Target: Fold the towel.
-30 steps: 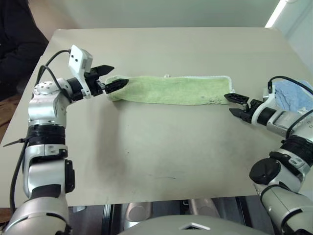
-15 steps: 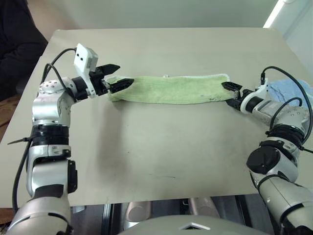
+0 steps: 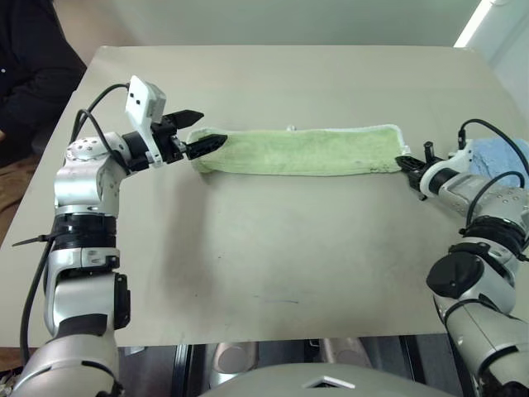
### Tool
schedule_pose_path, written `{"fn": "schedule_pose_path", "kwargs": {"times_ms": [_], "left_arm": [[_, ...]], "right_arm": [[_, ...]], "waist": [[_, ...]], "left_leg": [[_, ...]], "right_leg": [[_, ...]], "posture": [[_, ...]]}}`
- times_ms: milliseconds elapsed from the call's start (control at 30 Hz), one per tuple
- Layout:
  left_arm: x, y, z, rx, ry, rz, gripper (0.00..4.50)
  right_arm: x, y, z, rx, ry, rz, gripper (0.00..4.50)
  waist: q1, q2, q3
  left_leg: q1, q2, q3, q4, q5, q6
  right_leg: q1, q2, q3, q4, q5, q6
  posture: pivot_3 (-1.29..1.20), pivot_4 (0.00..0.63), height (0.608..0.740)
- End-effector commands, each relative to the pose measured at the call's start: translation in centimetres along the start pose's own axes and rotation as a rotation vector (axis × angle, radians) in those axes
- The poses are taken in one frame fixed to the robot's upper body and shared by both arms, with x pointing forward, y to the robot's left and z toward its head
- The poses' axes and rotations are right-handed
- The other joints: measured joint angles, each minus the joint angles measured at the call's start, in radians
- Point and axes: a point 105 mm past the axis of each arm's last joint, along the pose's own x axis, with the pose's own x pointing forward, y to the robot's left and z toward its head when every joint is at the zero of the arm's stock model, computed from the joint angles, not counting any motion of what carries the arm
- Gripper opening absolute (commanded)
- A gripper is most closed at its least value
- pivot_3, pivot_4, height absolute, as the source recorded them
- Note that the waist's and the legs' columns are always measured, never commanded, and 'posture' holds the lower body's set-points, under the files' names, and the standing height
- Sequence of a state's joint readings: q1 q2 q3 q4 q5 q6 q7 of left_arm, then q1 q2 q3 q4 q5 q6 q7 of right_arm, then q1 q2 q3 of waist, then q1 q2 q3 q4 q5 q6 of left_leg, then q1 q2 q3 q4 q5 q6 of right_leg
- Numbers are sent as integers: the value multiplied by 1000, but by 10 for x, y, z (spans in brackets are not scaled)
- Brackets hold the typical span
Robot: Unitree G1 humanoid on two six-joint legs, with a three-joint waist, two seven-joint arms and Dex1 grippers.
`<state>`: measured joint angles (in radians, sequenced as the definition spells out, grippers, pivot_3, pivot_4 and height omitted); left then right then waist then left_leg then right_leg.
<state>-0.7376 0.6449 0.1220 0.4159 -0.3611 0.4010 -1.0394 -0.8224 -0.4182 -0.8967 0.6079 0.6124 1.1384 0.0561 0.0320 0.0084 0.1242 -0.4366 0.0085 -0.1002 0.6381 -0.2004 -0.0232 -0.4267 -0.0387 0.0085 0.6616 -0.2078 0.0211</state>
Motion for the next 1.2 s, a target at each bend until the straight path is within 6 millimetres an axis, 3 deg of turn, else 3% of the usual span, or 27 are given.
{"fn": "schedule_pose_path", "kwargs": {"times_ms": [33,200,267,400,500,633,733,900,1033,1200], "left_arm": [[-3,-1,12,38,-28,2,4500],[1,-2,10,38,-23,-7,4500],[4,-4,9,36,-21,-12,4500],[9,-9,6,30,-18,-30,4500],[11,-12,5,26,-21,-37,4500],[14,-15,4,16,-25,-44,4500],[15,-16,3,12,-28,-46,4500],[14,-19,1,2,-33,-47,4500],[11,-21,-1,-4,-30,-40,4500],[8,-22,-4,-12,-26,-32,4500]], "right_arm": [[-19,5,32,-40,-113,8,29],[-38,16,65,-149,-201,20,29],[-38,42,65,-347,-205,62,29],[-31,99,27,-846,-125,194,29],[-26,113,-5,-1083,-41,261,29],[-14,117,-51,-1348,97,344,29],[-4,113,-72,-1477,173,372,29],[11,106,-87,-1558,218,373,29],[11,102,-95,-1570,258,406,29],[8,110,-92,-1524,227,446,1266]], "waist": [[1,0,0],[1,0,0],[-1,0,0],[-20,1,0],[-22,1,0],[-17,1,0],[-12,1,0],[-8,1,0],[-8,1,0],[-8,1,0]], "left_leg": [[0,0,0,0,0,0],[0,0,0,-1,0,0],[0,0,0,-1,0,0],[1,0,0,-2,0,-1],[1,1,0,-1,0,-1],[0,0,0,0,0,-1],[-1,0,0,1,0,-1],[-1,0,-1,1,0,-1],[-1,1,-1,1,0,-1],[-1,1,-1,1,0,-1]], "right_leg": [[0,0,0,0,0,0],[0,0,0,0,0,0],[0,0,0,0,-1,0],[0,0,0,0,-1,1],[0,1,-1,0,-1,2],[0,0,-1,-1,-2,2],[0,0,-1,-1,-2,3],[0,0,-1,-1,-2,2],[0,0,-1,-1,-2,2],[0,0,-1,0,-2,2]], "posture": [[0,150,740],[0,150,740],[0,150,740],[0,150,740],[0,150,740],[0,150,740],[0,150,740],[0,150,740],[0,150,740],[0,150,740]]}}
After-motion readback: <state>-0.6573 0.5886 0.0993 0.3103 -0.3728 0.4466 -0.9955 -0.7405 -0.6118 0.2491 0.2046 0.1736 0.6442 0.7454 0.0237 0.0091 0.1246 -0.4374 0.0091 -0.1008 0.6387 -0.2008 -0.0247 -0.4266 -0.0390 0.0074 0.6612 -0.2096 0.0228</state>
